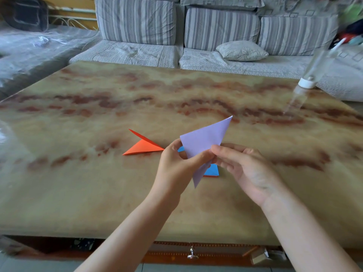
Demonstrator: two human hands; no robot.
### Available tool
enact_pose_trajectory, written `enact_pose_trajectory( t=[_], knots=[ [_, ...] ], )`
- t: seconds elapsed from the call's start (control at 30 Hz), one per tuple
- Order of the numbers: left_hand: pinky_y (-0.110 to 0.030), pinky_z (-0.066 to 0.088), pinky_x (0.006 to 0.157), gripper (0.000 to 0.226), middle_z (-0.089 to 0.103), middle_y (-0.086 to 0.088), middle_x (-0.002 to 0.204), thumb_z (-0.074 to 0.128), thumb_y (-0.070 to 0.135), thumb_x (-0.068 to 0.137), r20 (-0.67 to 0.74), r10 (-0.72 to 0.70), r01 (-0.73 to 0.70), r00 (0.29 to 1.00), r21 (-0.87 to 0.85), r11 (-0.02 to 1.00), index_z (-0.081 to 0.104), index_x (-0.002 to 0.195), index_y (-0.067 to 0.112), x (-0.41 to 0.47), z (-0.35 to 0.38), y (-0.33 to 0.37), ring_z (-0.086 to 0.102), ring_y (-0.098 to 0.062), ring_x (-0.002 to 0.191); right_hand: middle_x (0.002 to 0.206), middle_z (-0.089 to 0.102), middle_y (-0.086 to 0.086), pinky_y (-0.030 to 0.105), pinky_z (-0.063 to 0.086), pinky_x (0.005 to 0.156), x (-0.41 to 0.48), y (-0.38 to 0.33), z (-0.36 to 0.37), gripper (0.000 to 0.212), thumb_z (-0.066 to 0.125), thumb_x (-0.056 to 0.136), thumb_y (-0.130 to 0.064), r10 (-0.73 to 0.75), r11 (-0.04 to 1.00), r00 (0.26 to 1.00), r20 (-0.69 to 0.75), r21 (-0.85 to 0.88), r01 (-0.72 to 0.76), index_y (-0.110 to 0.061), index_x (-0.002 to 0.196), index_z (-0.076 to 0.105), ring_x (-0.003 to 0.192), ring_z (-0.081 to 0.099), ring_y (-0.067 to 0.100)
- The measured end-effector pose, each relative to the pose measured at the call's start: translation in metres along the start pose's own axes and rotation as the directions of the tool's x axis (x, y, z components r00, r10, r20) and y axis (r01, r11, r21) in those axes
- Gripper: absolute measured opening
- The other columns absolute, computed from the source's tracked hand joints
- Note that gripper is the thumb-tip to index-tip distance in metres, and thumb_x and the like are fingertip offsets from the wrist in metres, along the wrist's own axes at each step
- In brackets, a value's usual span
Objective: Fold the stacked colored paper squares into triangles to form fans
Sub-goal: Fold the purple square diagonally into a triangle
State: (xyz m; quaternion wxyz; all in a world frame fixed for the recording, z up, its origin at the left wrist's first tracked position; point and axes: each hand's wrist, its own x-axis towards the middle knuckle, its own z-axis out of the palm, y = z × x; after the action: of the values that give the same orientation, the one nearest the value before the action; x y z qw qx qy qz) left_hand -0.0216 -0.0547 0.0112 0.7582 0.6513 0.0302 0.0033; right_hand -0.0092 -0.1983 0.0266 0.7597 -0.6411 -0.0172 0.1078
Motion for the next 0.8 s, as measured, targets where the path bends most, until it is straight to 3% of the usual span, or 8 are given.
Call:
enact_pose_trajectory(
  t=[0.13,0.3,0.47,0.8],
  knots=[
    [-0.036,0.057,0.082,0.039,0.075,-0.008,0.088,0.081,0.018,0.073,-0.005,0.007,-0.007,1.0,0.022,1.0,0.065,0.107,0.01,-0.001,0.001,0.0,0.072,-0.022,0.083,0.079,0.073,0.003,0.033,0.049,0.095,0.003,0.001,-0.001,0.01,0.073,0.057,-0.017,0.093,0.984,0.996,-0.012,0.151,-0.09,-0.012,0.065,0.075,0.082,0.068,0.016],
    [-0.027,0.057,0.072,0.04,0.075,-0.01,0.083,0.08,0.015,0.073,-0.003,-0.012,0.012,1.0,0.029,1.0,0.063,0.108,0.007,-0.002,-0.001,0.0,0.071,-0.016,0.072,0.084,0.071,0.008,0.025,0.056,0.078,0.009,0.002,-0.006,0.017,0.074,0.057,-0.015,0.127,0.971,0.991,-0.031,0.206,-0.118,-0.008,0.072,0.073,0.082,0.066,0.018],
    [-0.017,0.051,0.061,0.028,0.074,-0.007,0.073,0.076,0.011,0.076,0.041,-0.034,0.034,0.999,0.009,0.999,0.064,0.1,0.005,-0.005,-0.001,0.004,0.068,-0.012,0.064,0.078,0.072,0.003,0.025,0.054,0.078,0.014,-0.002,-0.011,0.012,0.072,0.057,-0.014,0.123,0.972,0.991,-0.051,0.206,-0.11,-0.011,0.069,0.073,0.072,0.066,0.014],
    [-0.027,0.058,0.073,0.033,0.074,-0.008,0.076,0.076,0.01,0.076,0.071,-0.053,0.051,0.996,0.02,0.998,0.063,0.106,0.004,-0.003,-0.004,0.006,0.069,-0.015,0.066,0.081,0.074,0.004,0.025,0.056,0.075,0.019,-0.007,-0.017,0.013,0.071,0.059,-0.013,0.086,0.972,0.992,-0.09,0.227,-0.064,-0.011,0.072,0.073,0.073,0.069,0.014]
  ],
)
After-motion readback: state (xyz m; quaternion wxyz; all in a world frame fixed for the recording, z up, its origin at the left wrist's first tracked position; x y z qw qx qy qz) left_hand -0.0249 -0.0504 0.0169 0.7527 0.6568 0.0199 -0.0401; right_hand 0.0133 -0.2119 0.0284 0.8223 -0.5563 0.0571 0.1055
